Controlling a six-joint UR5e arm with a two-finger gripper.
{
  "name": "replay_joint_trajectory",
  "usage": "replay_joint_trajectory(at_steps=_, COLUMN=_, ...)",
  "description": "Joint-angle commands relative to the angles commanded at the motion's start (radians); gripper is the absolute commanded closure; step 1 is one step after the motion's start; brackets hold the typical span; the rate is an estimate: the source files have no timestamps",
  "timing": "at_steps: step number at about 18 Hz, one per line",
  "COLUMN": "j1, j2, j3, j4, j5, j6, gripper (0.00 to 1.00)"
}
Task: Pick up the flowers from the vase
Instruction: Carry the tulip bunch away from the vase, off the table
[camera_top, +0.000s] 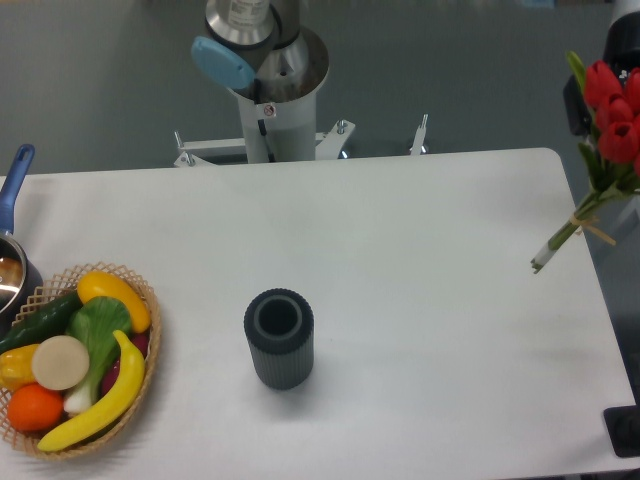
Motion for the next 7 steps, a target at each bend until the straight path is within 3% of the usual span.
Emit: replay_joint_trajectory(at_steps=7, j1=0.003, j2=-0.002, j3=-0.006, j4=0.0, j5=0.0, j6=0.003, gripper=0.54)
